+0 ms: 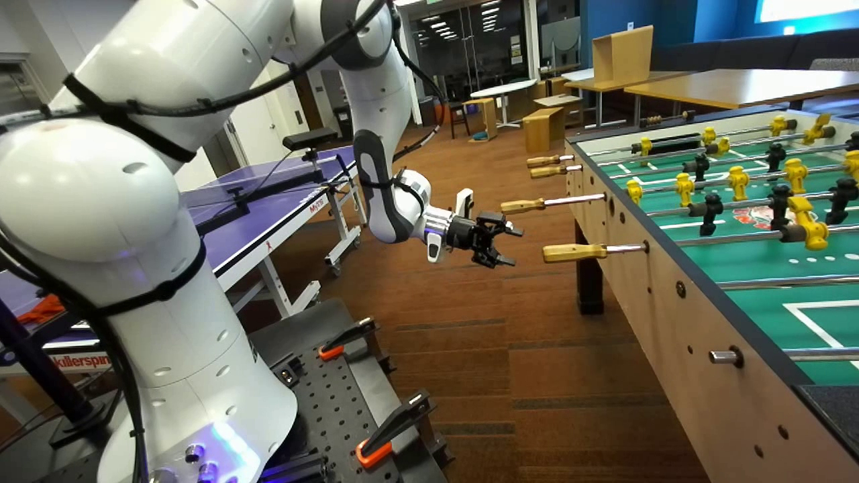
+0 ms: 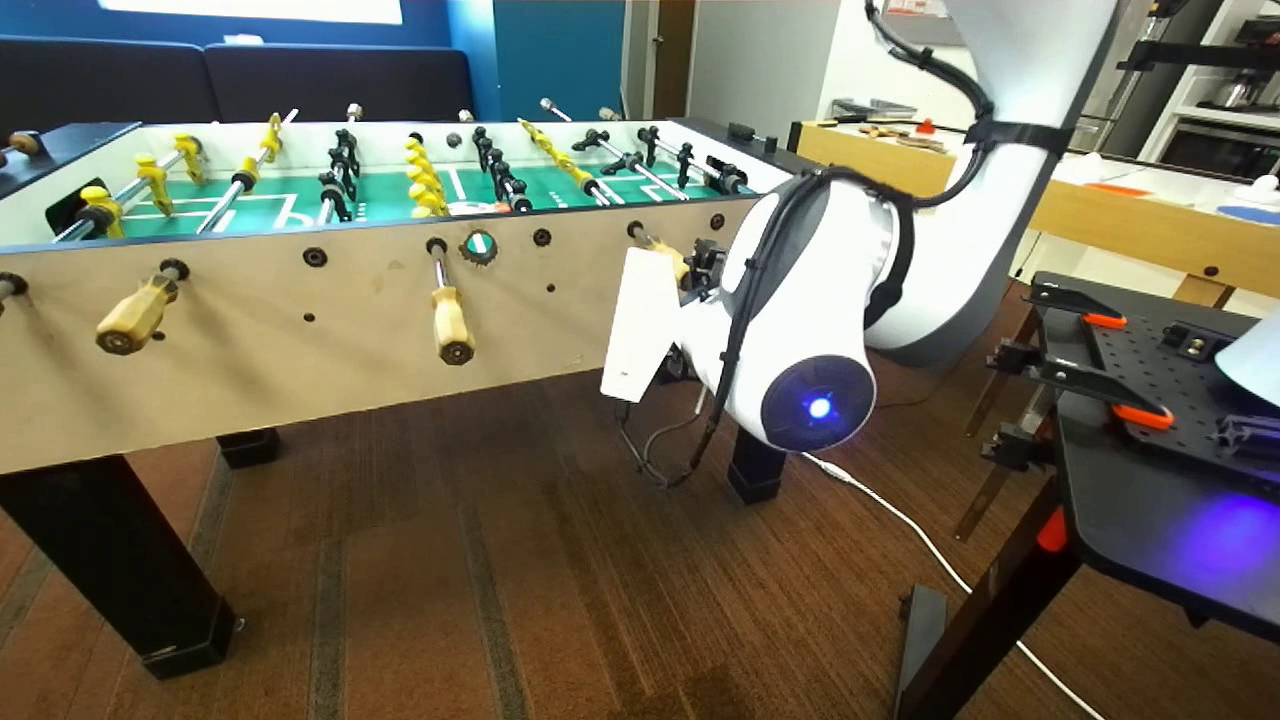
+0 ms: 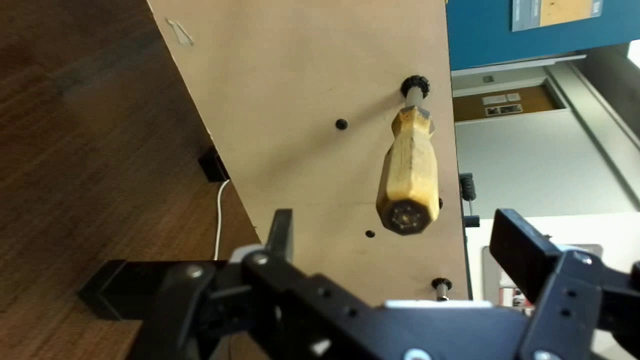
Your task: Rotate the last yellow rod
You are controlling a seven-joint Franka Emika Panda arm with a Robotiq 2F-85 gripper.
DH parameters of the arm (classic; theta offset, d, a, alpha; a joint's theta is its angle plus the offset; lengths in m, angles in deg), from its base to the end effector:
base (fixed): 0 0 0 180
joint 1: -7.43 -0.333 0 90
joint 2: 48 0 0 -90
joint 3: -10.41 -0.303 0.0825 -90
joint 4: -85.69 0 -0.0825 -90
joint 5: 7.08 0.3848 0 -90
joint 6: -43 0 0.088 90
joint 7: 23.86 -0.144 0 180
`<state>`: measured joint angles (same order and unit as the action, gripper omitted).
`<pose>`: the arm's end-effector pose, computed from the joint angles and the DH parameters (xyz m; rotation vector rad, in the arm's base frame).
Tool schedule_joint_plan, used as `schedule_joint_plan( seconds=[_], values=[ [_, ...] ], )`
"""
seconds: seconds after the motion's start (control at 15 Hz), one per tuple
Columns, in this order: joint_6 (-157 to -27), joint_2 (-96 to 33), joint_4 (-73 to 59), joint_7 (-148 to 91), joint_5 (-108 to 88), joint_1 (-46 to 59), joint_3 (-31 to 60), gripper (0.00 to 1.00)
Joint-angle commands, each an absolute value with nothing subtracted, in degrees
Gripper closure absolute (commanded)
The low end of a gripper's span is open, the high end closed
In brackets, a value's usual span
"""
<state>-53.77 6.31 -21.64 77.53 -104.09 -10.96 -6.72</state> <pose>0.5074 0.2158 -0.0010 -0.5259 2.1456 -1.4730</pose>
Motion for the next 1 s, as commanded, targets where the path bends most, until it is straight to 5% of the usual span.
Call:
schedule_joint_plan(
  seconds=[0.0,0.93],
  values=[
    [-58.6,-5.03,-29.25,72.62,-98.7,-8.67,-10.0,0.0],
    [-75.92,-33.71,-37.84,59.36,-74.69,-4.89,-9.45,0.0]
  ],
)
